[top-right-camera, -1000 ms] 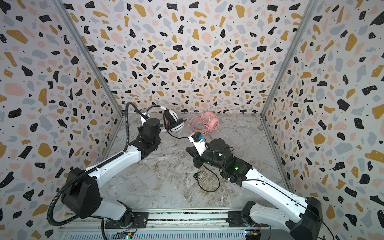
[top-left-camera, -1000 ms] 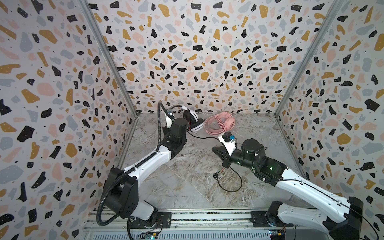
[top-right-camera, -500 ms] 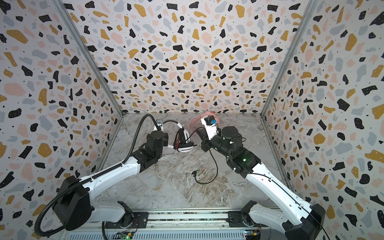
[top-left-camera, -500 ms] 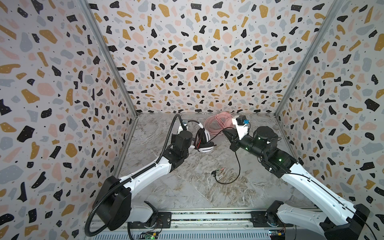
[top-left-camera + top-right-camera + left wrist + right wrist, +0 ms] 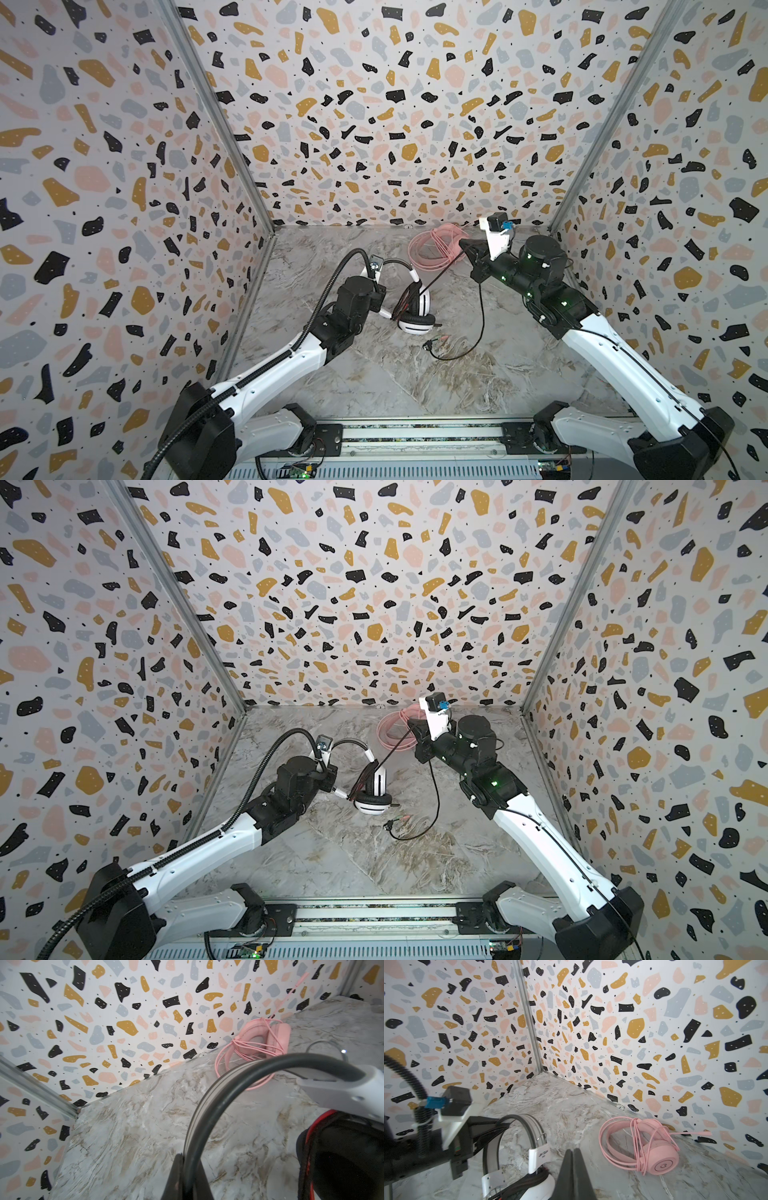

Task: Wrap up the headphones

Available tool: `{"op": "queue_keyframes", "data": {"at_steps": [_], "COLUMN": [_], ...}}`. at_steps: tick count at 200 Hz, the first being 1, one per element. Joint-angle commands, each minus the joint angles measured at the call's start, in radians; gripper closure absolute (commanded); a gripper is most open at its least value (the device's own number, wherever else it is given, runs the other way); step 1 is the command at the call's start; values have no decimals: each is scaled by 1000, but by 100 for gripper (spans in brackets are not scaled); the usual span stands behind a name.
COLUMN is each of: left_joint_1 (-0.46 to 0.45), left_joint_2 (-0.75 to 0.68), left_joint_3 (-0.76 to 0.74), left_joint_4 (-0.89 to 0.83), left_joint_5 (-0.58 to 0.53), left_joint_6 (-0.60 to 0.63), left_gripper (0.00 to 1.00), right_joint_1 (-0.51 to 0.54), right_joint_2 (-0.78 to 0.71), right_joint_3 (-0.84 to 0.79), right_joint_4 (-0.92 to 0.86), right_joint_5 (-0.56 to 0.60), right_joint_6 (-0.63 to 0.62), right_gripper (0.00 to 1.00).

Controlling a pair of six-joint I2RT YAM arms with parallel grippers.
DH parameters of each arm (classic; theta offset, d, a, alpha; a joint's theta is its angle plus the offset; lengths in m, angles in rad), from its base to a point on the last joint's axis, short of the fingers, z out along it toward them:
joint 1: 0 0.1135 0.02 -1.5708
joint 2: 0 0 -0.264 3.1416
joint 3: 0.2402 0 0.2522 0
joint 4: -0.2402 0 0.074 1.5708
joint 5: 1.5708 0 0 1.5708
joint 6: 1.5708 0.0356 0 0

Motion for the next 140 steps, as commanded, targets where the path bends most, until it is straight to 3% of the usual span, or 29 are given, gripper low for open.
{"op": "queue_keyframes", "data": {"at_steps": [1, 58, 140], "left_joint_1": [-1, -1, 0], "left_joint_2": [-34, -144, -288], "left_joint_3": [-16, -94, -70], "left_joint_4": [3, 31, 32], "left_joint_5": [83, 232, 473], "left_joint_6": [15, -70, -126], "left_gripper": [100, 100, 100], "right_joint_1": [-48, -126, -161], "right_joint_2": [3, 77, 179], "right_joint_3": [64, 72, -1], "right_joint_4": [80, 123, 143], "right_joint_5": [-21, -49, -170], "right_joint_6": [6, 22, 73], "right_gripper": [100, 100, 100]}}
